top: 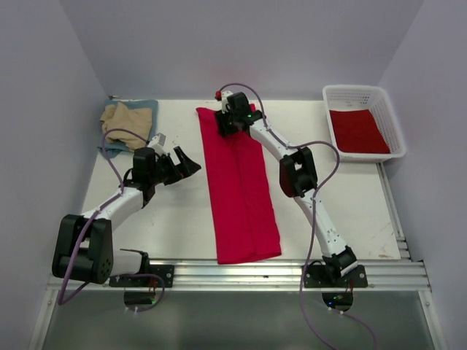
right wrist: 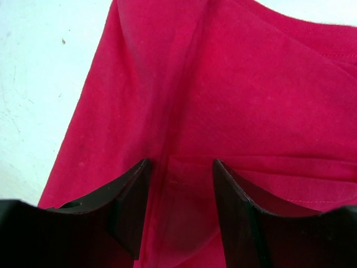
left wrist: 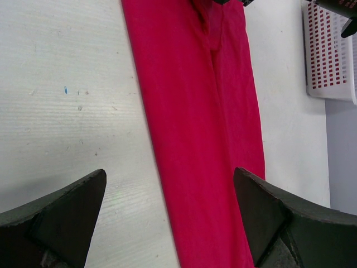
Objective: Fold and stack the t-shirts
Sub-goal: Fold the tshirt
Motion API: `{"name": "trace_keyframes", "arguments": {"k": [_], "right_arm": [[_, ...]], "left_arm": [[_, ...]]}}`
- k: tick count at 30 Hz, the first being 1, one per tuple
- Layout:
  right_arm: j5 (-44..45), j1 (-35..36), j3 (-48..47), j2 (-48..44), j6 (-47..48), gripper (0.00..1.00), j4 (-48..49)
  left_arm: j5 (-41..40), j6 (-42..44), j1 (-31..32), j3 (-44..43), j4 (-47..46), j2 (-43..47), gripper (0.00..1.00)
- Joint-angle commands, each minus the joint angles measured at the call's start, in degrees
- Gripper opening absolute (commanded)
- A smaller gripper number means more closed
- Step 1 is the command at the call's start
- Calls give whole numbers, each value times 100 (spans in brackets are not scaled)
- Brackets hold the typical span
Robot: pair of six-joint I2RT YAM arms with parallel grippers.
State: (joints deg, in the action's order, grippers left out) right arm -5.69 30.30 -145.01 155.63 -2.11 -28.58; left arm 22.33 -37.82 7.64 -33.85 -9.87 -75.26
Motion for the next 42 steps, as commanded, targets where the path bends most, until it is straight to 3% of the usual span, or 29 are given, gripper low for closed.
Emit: {"name": "trace_keyframes", "arguments": {"k": [1, 5, 7, 10, 17, 24, 36, 42], "right_arm": [[-72, -33, -115, -138, 53, 52, 159], [-29, -42, 42, -182, 35, 48, 195], [50, -42, 139, -261, 9, 38, 265], [191, -42, 368, -375, -9, 32, 291], [323, -68, 790, -569, 26, 31, 335], [323, -77, 816, -639, 9, 6, 353], [552, -60, 1510, -1421, 44, 5, 862], [1087, -68, 2090, -1965, 26, 3, 1074]], "left_arm": [[35, 144, 27, 89, -261, 91, 100], [35, 161, 27, 106, -244, 143, 100], [17, 179, 27, 106, -209, 161, 100], [9, 196, 18, 106, -173, 179, 100], [17, 196, 18, 115, -182, 188, 100], [17, 205, 18, 141, -165, 196, 100], [17, 223, 18, 185, -173, 179, 100], [9, 232, 18, 203, -173, 179, 100]]}}
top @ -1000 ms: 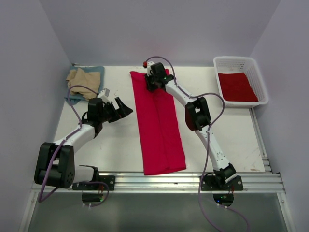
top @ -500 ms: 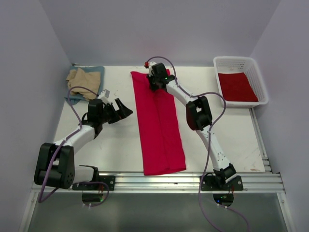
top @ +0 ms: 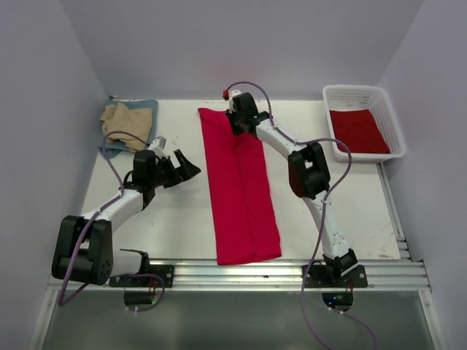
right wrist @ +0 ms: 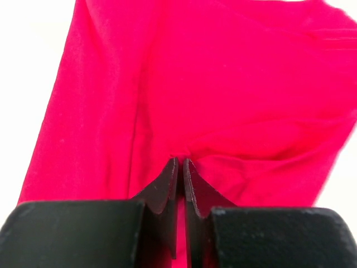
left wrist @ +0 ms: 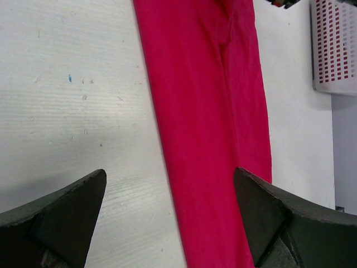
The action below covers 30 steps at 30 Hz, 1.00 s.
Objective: Fold and stack the t-shirts
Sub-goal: Fold the tshirt
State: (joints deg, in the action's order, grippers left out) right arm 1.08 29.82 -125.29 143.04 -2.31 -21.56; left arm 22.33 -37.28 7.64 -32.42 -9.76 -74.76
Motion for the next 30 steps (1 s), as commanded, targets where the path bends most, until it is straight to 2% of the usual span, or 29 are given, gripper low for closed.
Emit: {"name": "trace_keyframes", "arguments": {"k": [1, 5, 9, 23, 25, 26, 27, 28, 30], "right_arm": [[532, -12, 154, -742, 46, 2, 337], [1488, 15, 216, -918, -103, 2, 48], [1956, 15, 190, -971, -287, 1, -549], [1861, 32, 1129, -1358, -1122, 4, -1280], [1860, 58, 1200, -1454, -1193, 30, -1403], [1861, 59, 1253, -1489, -1263, 39, -1421], [1904, 85, 1279, -1586, -1298, 55, -1482], [1939, 94, 1306, -1647, -1325, 62, -1491], [2001, 120, 1490, -1823, -1360, 69, -1352]], "left_arm": [[9, 177, 18, 61, -184, 120, 100], [9, 177, 18, 61, -193, 120, 100], [35, 159, 18, 43, -184, 120, 100], [79, 168, 27, -1, -123, 155, 100], [79, 168, 18, -1, -114, 164, 100], [79, 159, 18, -9, -114, 172, 100], [79, 168, 18, -9, -114, 172, 100], [79, 168, 18, -9, -114, 190, 100], [79, 159, 18, -18, -114, 208, 100]]}}
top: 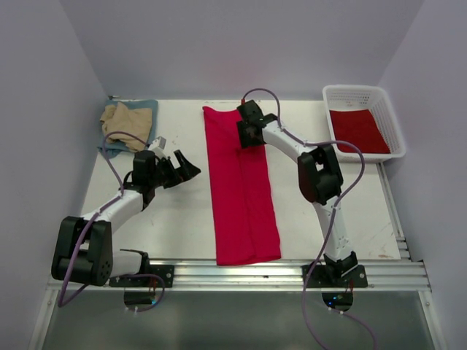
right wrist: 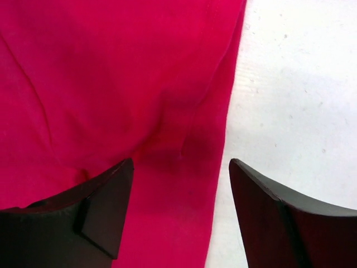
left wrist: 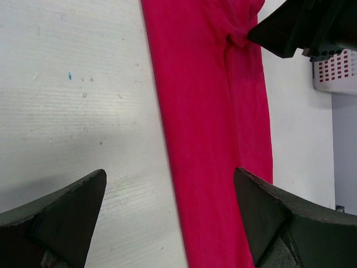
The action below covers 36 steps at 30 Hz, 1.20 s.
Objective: Fold and stack the t-shirts
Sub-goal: Fold the tshirt
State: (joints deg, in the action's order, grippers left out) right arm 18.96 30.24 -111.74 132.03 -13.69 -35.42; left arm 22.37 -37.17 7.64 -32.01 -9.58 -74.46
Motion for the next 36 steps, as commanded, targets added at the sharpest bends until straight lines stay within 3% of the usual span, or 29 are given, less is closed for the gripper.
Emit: {"name": "trace_keyframes", "arguments": {"k": [1, 6, 11, 14, 17, 21, 28, 32, 36], "right_arm": [[213, 96, 222, -922, -230, 75, 96], [134, 122, 1083, -1767, -353, 73, 430], [-225, 175, 2962, -3231, -695, 68, 685], [-988, 175, 4386, -4364, -1047, 68, 1097], [-1763, 202, 5643, -5263, -1442, 67, 1441], [-2299, 281, 6576, -6747, -1829, 66, 1179], [-2941, 281, 7648, -8243, -2566, 66, 668], [-3390, 281, 8133, -8500, -3051, 66, 887], [-3531, 281, 8519, -8571, -3323, 64, 1063]], "left_arm": [[74, 166, 18, -68, -131, 177, 100], [171, 157, 18, -86, -132, 238, 100], [646, 481, 150, -296, 473, 177, 100], [602, 667, 764, -464, 1475, 203, 100], [488, 422, 1476, -88, 2099, 519, 100], [567, -351, 2082, 677, 2241, 1353, 100], [-214, -2239, 3339, 1390, 2962, 3118, 100], [-584, -3190, 3963, 1837, 2727, 3420, 100], [-1146, -3850, 5130, 1918, 2190, 2895, 100]]}}
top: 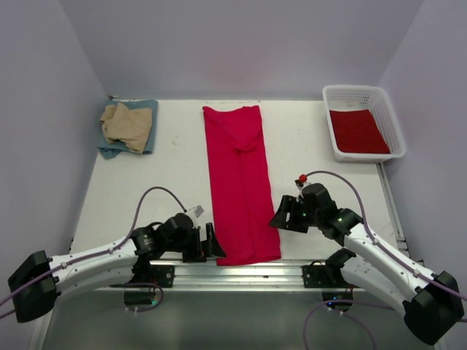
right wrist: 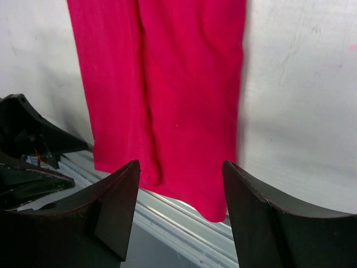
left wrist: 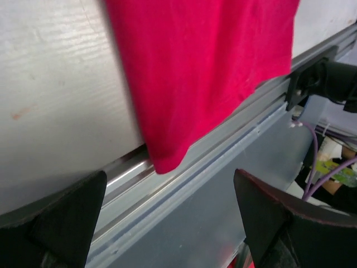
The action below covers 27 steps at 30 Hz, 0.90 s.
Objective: Fold and stack the t-shirts
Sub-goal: Fold the tshirt
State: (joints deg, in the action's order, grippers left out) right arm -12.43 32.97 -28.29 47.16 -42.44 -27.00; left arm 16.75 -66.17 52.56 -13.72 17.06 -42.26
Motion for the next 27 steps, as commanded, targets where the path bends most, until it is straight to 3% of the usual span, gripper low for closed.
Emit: {"name": "trace_keyframes", "arguments": {"k": [1, 5, 10, 17, 27], "right_arm": [[-471, 8, 297, -92, -528, 64, 274], [-602, 8, 535, -101, -713, 63, 511], [-761, -1, 720, -250, -985, 58, 433], [-683, 8, 799, -830, -1302, 54, -759], [-551, -1, 931, -1016, -1417, 54, -1413]], "left_arm": [[-716, -1063, 799, 80, -641, -683, 100], [-1016, -1152, 1274, -78, -1160, -1451, 99], [-1481, -1389, 1354, 9, -1179, -1285, 88], [-1833, -1908, 1713, 0, -651, -889, 76], [-1947, -2321, 2364, -87, -1188, -1645, 59]]}}
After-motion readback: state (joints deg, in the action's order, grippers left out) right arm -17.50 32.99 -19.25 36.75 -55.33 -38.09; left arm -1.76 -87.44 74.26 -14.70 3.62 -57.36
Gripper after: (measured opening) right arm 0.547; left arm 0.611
